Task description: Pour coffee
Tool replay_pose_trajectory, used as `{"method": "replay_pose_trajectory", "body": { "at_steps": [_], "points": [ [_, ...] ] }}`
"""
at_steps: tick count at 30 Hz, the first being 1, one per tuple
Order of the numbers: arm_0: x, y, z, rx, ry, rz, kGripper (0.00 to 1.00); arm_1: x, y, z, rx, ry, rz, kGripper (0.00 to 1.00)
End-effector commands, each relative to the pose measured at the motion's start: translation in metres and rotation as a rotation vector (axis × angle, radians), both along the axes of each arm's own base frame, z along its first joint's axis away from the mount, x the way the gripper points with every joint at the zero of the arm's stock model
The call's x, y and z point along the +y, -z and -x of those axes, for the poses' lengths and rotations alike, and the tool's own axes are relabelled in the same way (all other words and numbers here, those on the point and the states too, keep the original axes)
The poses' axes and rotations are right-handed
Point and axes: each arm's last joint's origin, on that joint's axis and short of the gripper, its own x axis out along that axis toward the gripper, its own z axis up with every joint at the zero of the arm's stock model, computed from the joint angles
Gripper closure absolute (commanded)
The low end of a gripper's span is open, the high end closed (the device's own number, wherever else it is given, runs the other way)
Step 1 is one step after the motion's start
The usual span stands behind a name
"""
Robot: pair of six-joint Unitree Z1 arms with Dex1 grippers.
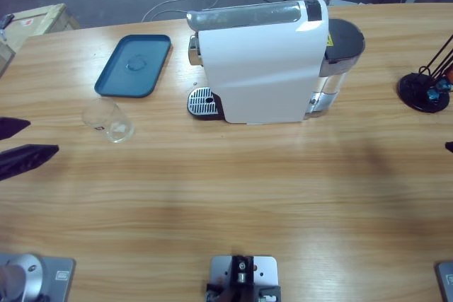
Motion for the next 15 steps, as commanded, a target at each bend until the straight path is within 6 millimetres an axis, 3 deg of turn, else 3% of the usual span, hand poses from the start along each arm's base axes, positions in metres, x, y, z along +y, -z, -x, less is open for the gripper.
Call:
{"method": "replay_pose_trajectory", "body": {
  "at_steps": [1,9,12,15],
  "points": [
    [-0.002,0.008,-0.002,0.02,0.007,-0.037,0.0,-0.001,0.01,-0.001,0.022,0.011,0.025,0.0],
    [-0.005,0.009,-0.005,0.026,0.007,-0.041,0.0,-0.001,0.01,-0.002,0.022,0.011,0.025,0.0],
    [-0.019,-0.017,-0.021,-0.024,-0.002,0.005,0.0,-0.002,0.009,-0.001,0.02,0.017,0.026,0.0],
    [-0.047,-0.046,-0.051,-0.005,-0.005,0.037,0.0,-0.003,0.009,0.0,0.015,0.023,0.023,0.0]
  ]
}}
